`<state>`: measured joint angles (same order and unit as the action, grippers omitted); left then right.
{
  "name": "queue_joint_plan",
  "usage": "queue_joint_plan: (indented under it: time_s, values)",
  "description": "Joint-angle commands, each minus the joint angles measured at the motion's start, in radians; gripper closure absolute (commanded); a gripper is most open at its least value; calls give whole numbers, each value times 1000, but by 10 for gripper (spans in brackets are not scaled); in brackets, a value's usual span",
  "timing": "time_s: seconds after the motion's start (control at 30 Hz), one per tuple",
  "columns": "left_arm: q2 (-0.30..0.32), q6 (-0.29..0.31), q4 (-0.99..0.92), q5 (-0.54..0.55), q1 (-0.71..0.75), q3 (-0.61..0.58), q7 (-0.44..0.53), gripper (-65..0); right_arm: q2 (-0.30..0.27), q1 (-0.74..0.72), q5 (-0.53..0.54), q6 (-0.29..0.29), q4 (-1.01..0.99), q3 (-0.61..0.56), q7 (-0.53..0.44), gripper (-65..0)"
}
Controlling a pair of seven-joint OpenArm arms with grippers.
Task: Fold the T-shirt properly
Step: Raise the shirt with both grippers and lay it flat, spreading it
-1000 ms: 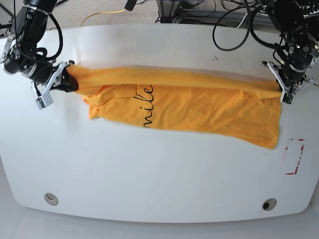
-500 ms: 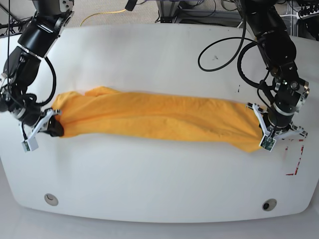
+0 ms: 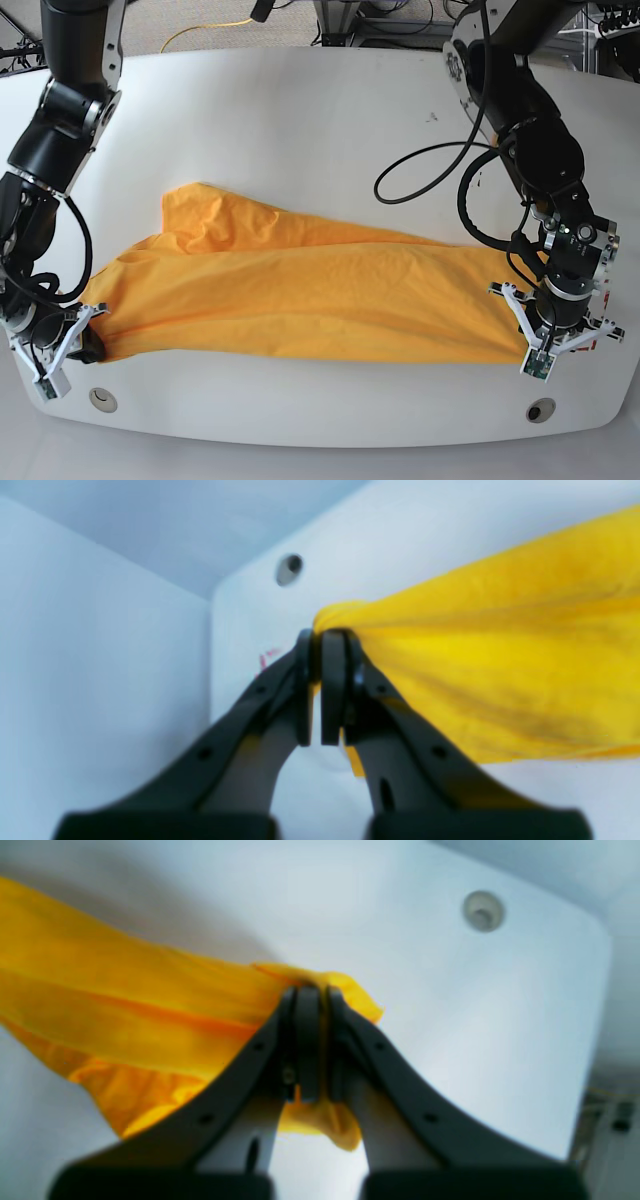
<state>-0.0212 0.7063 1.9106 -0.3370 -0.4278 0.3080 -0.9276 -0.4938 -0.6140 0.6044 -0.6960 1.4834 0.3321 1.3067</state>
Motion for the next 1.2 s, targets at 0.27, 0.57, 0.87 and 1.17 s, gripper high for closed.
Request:
queue_joint_plan:
  time_s: [0.27, 0.57, 0.87, 1.17]
  values:
    - [-16, -8, -15, -52, -316, -37, -86, 0, -108, -355, 18, -2, -106, -170, -32, 0]
    - [-15, -8, -18, -57, -581, -40, -115, 0, -144, -613, 21, -2, -139, -325, -28, 0]
    - [45, -8, -44, -49, -708, -99, -221, 0, -170, -692, 27, -2, -135, -400, 14, 0]
    - [43, -8, 7, -49, -527, -100, -221, 0, -247, -692, 145, -2, -129, -371, 27, 0]
